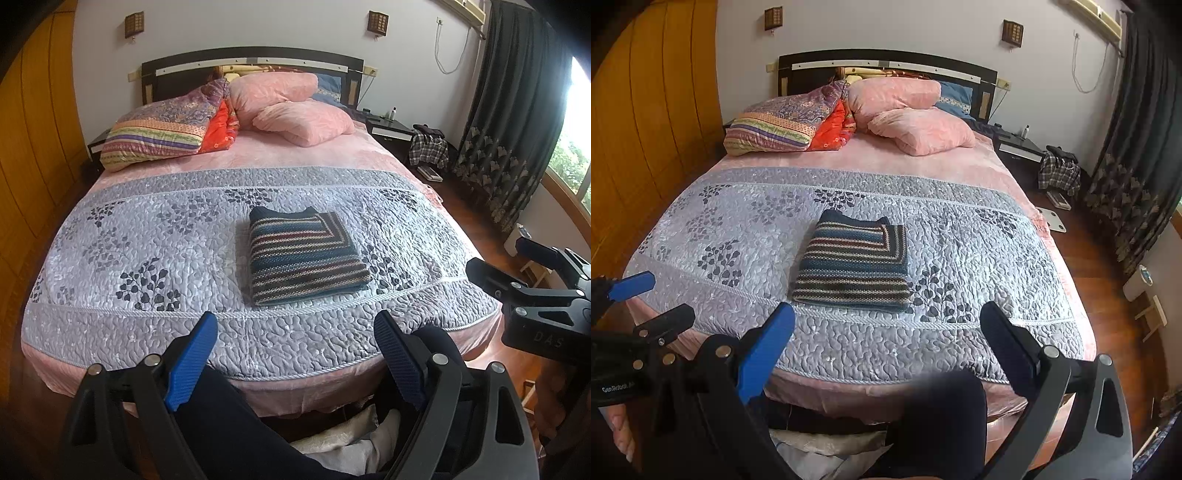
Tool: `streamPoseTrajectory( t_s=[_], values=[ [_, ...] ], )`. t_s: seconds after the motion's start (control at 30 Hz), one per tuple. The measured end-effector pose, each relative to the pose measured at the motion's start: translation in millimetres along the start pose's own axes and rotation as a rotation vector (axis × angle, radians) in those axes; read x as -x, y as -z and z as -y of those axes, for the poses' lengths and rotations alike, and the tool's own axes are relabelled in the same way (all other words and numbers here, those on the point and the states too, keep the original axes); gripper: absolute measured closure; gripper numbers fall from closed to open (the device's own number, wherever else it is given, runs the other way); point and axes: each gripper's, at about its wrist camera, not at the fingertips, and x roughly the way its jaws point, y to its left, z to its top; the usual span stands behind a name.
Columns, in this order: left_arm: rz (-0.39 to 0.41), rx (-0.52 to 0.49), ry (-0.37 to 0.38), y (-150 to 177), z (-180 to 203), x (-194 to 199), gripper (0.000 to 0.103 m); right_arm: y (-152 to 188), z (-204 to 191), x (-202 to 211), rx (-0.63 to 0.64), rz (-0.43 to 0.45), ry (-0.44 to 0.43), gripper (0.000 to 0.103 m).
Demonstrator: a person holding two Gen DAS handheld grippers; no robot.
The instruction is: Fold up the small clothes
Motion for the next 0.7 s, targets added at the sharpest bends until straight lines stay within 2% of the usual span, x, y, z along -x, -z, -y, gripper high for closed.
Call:
streamPoseTrajectory(
  t_s=[0.7],
  values=[
    [-0.002, 0.001, 0.004, 4.2, 3.7, 0.8, 0.016, 4.4, -0.2, 1.3, -0.002, -0.006, 0.001, 0.003]
  ],
)
